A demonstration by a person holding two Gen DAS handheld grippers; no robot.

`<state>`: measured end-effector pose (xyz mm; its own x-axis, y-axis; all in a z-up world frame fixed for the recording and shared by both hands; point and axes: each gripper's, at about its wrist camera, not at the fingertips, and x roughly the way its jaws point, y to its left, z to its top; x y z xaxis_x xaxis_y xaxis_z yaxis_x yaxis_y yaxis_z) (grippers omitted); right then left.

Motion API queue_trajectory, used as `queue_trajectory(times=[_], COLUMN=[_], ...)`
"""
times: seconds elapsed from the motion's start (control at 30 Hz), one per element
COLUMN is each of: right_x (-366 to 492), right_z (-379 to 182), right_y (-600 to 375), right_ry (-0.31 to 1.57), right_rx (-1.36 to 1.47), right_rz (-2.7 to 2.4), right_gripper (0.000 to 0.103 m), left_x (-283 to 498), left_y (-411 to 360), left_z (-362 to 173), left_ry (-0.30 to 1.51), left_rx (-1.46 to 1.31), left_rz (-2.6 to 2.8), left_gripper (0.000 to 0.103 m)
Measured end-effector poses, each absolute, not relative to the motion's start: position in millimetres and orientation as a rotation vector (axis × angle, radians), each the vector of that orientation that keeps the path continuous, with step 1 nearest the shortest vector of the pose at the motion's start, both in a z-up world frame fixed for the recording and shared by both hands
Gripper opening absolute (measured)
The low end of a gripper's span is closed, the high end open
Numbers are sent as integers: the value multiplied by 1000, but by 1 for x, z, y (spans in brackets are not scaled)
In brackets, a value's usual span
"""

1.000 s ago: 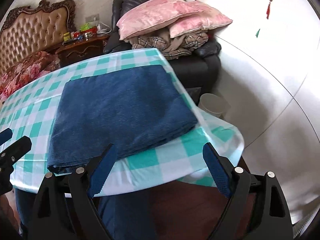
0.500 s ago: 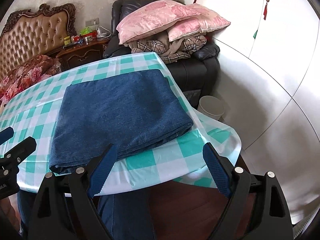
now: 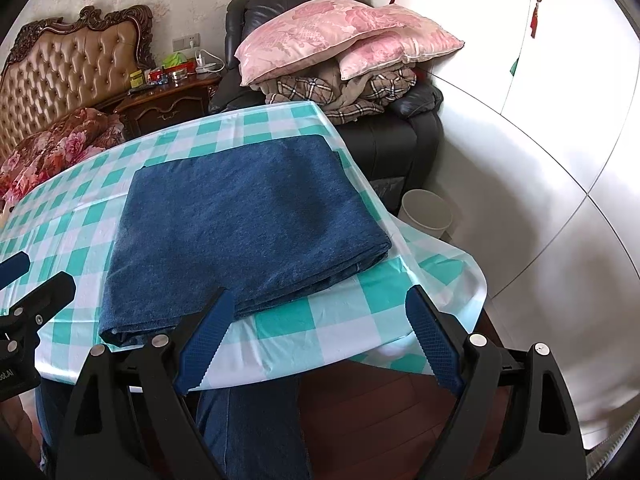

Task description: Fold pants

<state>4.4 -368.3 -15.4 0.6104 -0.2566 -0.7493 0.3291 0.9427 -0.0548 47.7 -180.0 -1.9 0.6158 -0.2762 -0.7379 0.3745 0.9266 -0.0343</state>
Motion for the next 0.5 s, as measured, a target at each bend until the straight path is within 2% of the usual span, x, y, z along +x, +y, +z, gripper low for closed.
queue_trajectory(times=[0.5], right_x=[5], right_z=[-17], right_y=[-373], right_ry=[846], right_rx=[114], right_rz=[-339], right_gripper=[84], left_x=[47], left_y=[-184], left_z=[-2], left_ry=[825], left_rx=[133], left_rz=[-381], left_gripper=[101])
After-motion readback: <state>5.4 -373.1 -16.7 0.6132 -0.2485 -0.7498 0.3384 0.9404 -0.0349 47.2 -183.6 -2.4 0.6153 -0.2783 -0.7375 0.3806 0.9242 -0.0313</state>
